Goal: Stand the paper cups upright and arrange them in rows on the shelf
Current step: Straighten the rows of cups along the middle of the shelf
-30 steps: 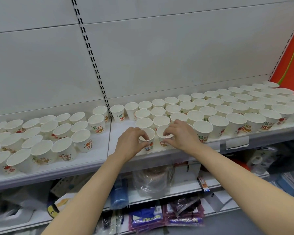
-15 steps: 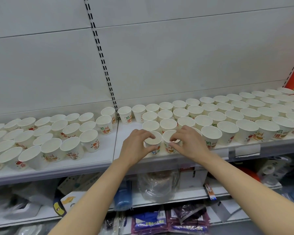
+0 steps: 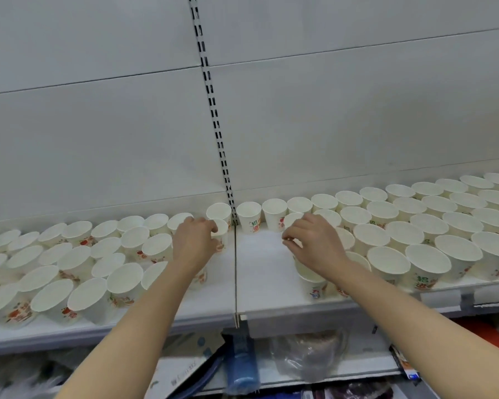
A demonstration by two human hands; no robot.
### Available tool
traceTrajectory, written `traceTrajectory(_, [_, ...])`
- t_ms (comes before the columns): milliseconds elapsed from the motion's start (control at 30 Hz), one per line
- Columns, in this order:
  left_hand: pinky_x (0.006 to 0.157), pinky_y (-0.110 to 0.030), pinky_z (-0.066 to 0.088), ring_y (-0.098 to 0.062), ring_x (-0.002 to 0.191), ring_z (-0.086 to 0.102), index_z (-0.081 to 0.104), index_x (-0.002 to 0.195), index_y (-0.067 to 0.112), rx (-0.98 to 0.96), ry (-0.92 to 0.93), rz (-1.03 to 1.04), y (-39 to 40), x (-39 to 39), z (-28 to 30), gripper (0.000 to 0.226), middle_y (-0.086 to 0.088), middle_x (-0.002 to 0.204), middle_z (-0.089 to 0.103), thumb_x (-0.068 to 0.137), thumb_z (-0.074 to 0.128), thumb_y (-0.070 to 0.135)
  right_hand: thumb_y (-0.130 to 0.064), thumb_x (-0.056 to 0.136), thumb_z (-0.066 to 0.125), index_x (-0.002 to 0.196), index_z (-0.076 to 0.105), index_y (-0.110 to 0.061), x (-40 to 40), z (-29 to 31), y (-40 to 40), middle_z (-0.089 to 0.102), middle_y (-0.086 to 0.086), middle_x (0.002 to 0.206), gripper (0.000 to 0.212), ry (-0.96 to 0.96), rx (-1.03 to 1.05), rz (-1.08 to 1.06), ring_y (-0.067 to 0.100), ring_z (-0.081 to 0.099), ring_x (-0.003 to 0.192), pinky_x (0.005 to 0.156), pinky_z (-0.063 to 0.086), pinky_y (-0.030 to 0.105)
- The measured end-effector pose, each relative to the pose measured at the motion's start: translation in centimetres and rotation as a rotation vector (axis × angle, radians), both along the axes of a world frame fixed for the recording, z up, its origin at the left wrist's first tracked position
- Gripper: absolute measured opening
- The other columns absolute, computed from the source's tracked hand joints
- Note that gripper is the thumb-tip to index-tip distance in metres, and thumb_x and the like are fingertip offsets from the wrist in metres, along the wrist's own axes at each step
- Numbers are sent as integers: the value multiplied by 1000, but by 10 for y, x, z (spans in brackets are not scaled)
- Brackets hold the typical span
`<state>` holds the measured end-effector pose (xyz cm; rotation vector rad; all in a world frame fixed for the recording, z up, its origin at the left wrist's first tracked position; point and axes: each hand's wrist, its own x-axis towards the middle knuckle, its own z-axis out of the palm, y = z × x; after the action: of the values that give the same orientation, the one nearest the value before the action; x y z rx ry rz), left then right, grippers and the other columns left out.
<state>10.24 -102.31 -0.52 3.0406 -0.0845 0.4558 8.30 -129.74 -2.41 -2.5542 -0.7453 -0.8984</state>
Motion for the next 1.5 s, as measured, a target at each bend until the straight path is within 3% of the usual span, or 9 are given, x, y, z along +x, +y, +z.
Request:
traceTrajectory(267, [62,-28,35,-19,92,59,70,82,28,2,119,-117,18,34,-9,5,4,88,69,80,65,28,-9,76,66,78,71,-16,78,3,57,65,-1,72,9,194,-96,-119,28,53,78,66,31,29])
traceTrajectory(367, [63,-27,41,-17,90,60,71,85,27,-53,84,-217,16,36,-8,8,6,88,70,81,65,26,-9,79,64,81,72,-16,89,4,62,66,-1,77,11,240,-88,-130,27,53,82,66,28,27])
traceTrajectory(567, [67,-30,44,-16,92,55,71,88,29,-73,14,-384,-7,47,3,8,8,89,67,84,65,31,-19,69,77,95,70,-25,69,1,65,66,-9,94,27,242,-89,67,17,51,85,63,42,30])
traceTrajectory(767, [69,-28,43,-9,86,56,72,90,30,-221,112,-576,-16,60,9,12,13,85,65,79,75,33,-21,71,78,79,69,-24,60,6,57,61,-13,77,12,280,2,-6,12,48,80,58,35,28])
traceTrajectory(867, [69,-25,46,-4,82,58,68,91,31,-394,125,-488,0,78,10,24,16,88,64,74,78,45,-21,75,75,80,70,-24,56,8,48,63,-12,78,8,343,-31,-58,12,50,82,60,33,26])
traceTrajectory(1000, [74,-29,41,-16,100,56,65,103,27,-5,111,-297,25,100,0,38,8,102,62,72,76,45,-17,73,75,78,70,-21,50,5,39,64,-7,76,8,333,-103,-88,18,54,81,60,35,28])
traceTrajectory(1100, [74,-30,39,-22,101,55,68,97,24,144,100,-266,22,106,-11,22,0,101,65,80,67,38,-12,64,79,70,68,-20,51,2,39,62,-4,68,14,256,-171,-89,22,57,73,59,30,26])
traceTrajectory(1267, [66,-27,33,-25,94,58,73,90,23,77,73,-248,14,110,-17,13,-2,93,70,82,63,22,-11,54,83,62,63,-21,51,-4,37,59,-8,61,24,196,-196,-137,20,54,65,57,28,26])
traceTrajectory(1500, [77,-30,42,-19,101,57,69,104,26,-72,62,-214,28,74,17,30,5,103,68,78,73,41,-12,56,83,62,62,-21,50,-6,37,59,-8,61,24,172,-197,-164,20,53,64,60,29,26])
